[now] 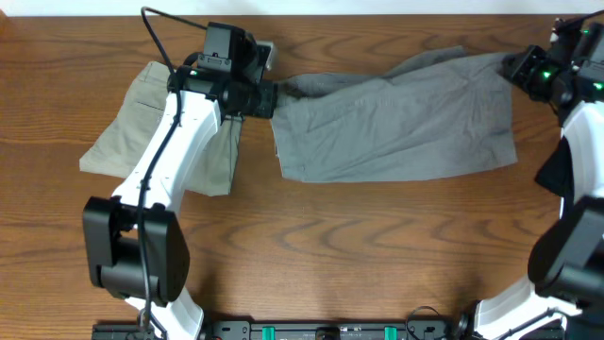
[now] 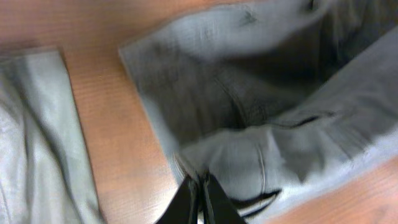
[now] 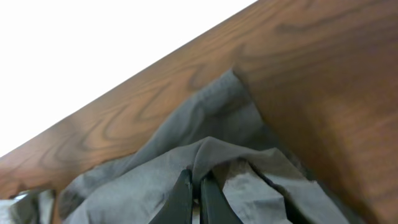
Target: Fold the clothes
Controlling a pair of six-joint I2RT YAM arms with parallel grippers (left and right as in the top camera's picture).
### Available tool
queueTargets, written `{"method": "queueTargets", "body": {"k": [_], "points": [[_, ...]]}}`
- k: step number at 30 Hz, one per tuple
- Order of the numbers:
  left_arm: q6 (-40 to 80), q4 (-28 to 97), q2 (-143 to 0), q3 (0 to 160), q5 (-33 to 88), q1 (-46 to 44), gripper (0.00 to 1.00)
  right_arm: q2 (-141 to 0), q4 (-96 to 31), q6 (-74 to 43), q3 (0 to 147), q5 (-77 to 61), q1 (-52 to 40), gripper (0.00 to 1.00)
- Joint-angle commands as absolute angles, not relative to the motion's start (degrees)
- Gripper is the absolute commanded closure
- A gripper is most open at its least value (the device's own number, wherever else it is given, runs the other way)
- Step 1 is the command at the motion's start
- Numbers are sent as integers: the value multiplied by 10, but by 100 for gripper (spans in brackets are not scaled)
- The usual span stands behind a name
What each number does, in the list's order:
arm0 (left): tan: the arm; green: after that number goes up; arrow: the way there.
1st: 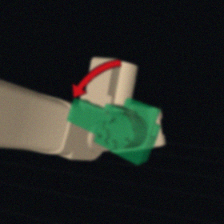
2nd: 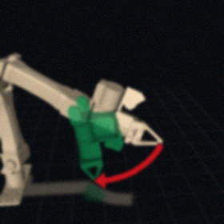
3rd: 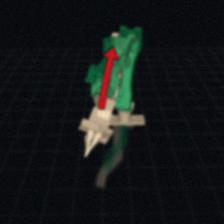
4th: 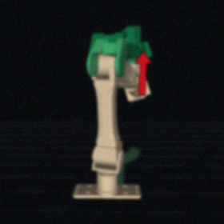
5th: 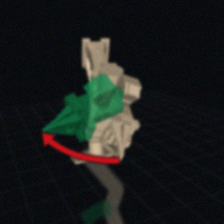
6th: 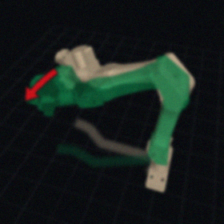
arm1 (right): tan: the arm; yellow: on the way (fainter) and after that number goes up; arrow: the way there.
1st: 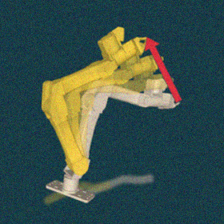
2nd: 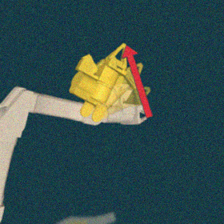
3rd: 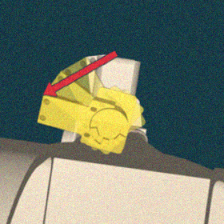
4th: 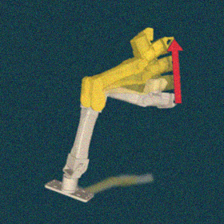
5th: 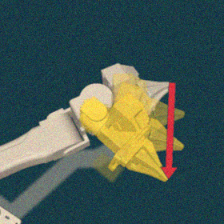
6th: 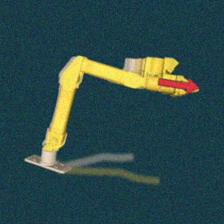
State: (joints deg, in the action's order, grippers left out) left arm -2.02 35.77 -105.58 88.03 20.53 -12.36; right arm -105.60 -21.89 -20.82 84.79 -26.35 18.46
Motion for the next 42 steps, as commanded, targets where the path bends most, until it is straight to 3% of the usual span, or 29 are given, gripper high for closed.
{"method": "queueTargets", "body": {"k": [1,9,21,30,33,34,36,38,42], "points": [[-30,313,-1068,887,202,-120,94,-1089,-176,-228,855,-274,178,98],[-43,209,-1114,887,197,-120,94,-1151,-146,-249,855,-272,171,98],[-41,156,-1185,887,84,-119,94,-1207,-34,-246,855,-244,130,92],[-40,114,-1217,887,68,-119,93,-1261,26,-246,855,-237,101,89],[-41,106,-1218,887,61,-119,83,-1264,28,-246,855,-224,100,77],[-41,105,-1217,887,50,-119,70,-1264,29,-246,855,-222,101,66],[-40,108,-1216,888,22,-119,54,-1263,31,-246,855,-224,105,53],[-40,126,-1207,888,4,-117,45,-1256,26,-245,855,-244,115,47],[-40,176,-1156,888,5,-116,42,-1226,-46,-222,855,-290,134,55]]}}
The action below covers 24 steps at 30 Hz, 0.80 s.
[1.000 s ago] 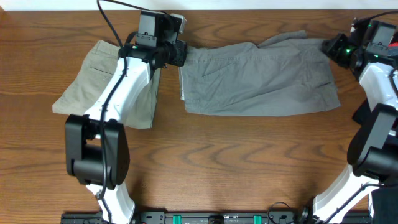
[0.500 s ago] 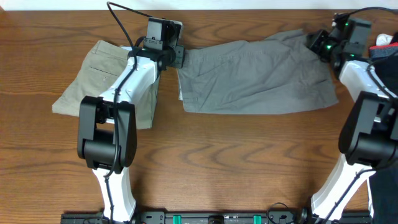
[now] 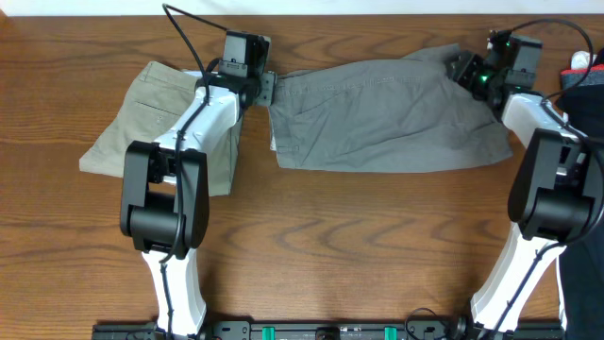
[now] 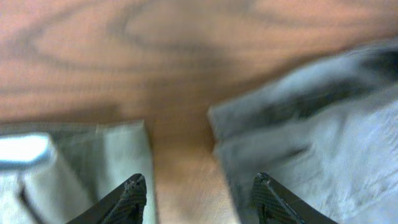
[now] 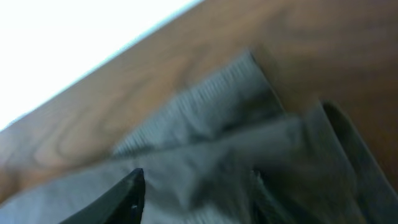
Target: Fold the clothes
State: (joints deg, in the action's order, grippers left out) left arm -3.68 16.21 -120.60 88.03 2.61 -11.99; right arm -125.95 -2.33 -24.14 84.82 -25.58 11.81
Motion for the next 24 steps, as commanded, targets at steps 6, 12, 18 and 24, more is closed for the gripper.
{"method": "queueTargets", "body": {"k": [6,12,18,24], "points": [[-39,254,-1080,888,88,-131,65,-1159,-253,-149,855,-279,135,71],[-67,291,-1111,874,160,-154,80,-1136,-437,-182,853,-158,130,87],[-73,272,-1201,873,163,-163,81,-1165,-451,-274,806,-42,116,91],[-72,270,-1240,873,154,-162,85,-1178,-425,-287,761,63,133,92]]}}
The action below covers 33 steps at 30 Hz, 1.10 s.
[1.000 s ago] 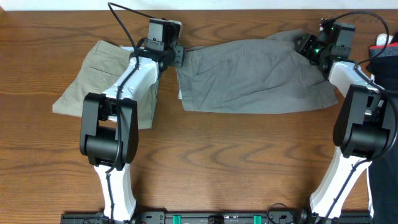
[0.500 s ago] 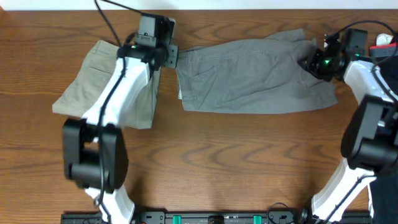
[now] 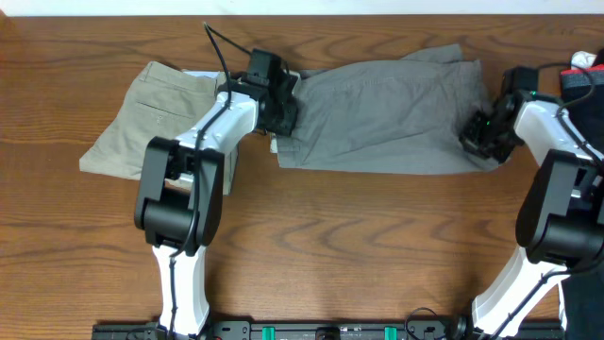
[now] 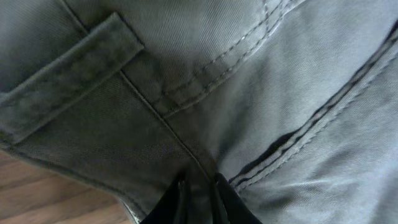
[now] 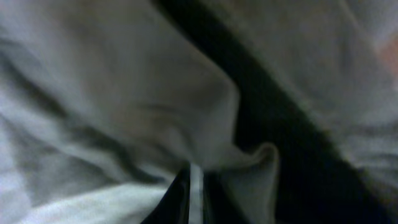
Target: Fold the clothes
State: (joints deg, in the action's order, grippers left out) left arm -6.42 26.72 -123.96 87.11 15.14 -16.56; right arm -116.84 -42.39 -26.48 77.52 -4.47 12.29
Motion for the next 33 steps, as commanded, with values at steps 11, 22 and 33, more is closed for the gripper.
{"method": "queueTargets", "body": {"k": [11,22,33], "points": [[-66,296,-1244,873,98,-159,86,-1176,-456,-252,762,88,236,93],[-53,356,-1120,900,101,-168,67,-1055,-445,-75,762,-227,260,94],[-56,424,-1090,879,184,-279,74,-1016,-362,-81,761,-290,134,91]]}}
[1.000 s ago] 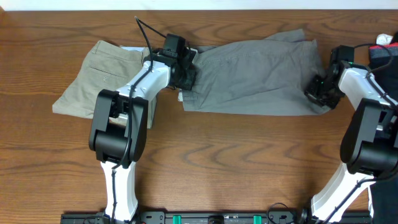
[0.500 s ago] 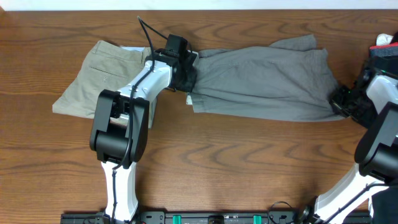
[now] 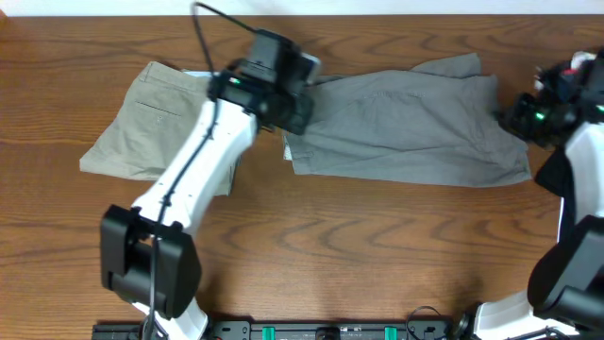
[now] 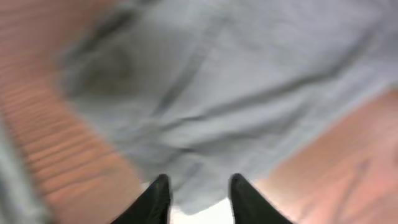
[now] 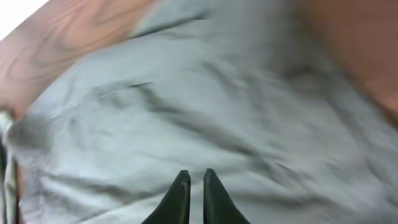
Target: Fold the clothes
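Note:
Grey shorts (image 3: 406,118) lie spread flat across the table's middle and right; the left wrist view shows the grey shorts (image 4: 236,81) blurred. Folded tan shorts (image 3: 151,118) lie at the left, partly under the left arm. My left gripper (image 3: 294,106) hovers open over the grey shorts' left edge, and nothing sits between the jaws of the left gripper (image 4: 198,199). My right gripper (image 3: 517,118) is at the grey shorts' right edge. There the right gripper (image 5: 194,186) has its fingers almost together, with the grey cloth (image 5: 186,106) stretching away from them.
A scrap of something white (image 3: 286,144) peeks out at the grey shorts' lower left corner. The table's far edge (image 3: 377,11) runs just behind both garments. Bare wood (image 3: 359,255) fills the front half. A red and white object (image 3: 578,60) sits at the far right.
My left gripper has opened and lifted off the grey shorts' left edge. The right gripper has moved right and the shorts have shifted right with it, their right edge now farther out.
Both grippers first held the grey shorts' two ends, shut, with the cloth rumpled. Then both were open at the top corners and the shorts lay flatter. Then both were shut on the side edges. Now the left is open and the shorts lie farther right.

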Controlling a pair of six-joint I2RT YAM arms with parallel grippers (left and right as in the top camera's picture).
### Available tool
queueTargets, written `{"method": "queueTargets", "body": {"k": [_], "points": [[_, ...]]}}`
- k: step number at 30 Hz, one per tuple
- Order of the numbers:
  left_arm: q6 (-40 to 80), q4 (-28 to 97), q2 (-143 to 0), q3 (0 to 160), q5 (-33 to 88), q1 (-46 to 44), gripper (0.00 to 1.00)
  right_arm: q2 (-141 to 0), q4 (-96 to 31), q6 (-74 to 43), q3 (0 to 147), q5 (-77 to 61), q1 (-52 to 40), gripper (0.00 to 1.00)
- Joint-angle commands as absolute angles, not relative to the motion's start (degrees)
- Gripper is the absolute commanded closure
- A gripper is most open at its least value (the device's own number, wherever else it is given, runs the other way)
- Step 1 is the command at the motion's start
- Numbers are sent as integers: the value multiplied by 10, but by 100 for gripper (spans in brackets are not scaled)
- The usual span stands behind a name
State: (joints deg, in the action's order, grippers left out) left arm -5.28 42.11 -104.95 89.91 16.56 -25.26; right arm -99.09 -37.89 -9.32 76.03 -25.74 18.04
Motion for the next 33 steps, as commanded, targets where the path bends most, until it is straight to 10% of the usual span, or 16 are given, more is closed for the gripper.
{"method": "queueTargets", "body": {"k": [1,13,33], "points": [[-55,420,-1105,875,184,-291,77,-1027,-347,-83,761,-289,118,90],[-31,389,-1222,875,184,-335,86,-1221,-128,-178,761,-241,20,92],[-16,398,-1223,875,169,-335,85,-1255,18,-231,761,-82,194,88]]}}
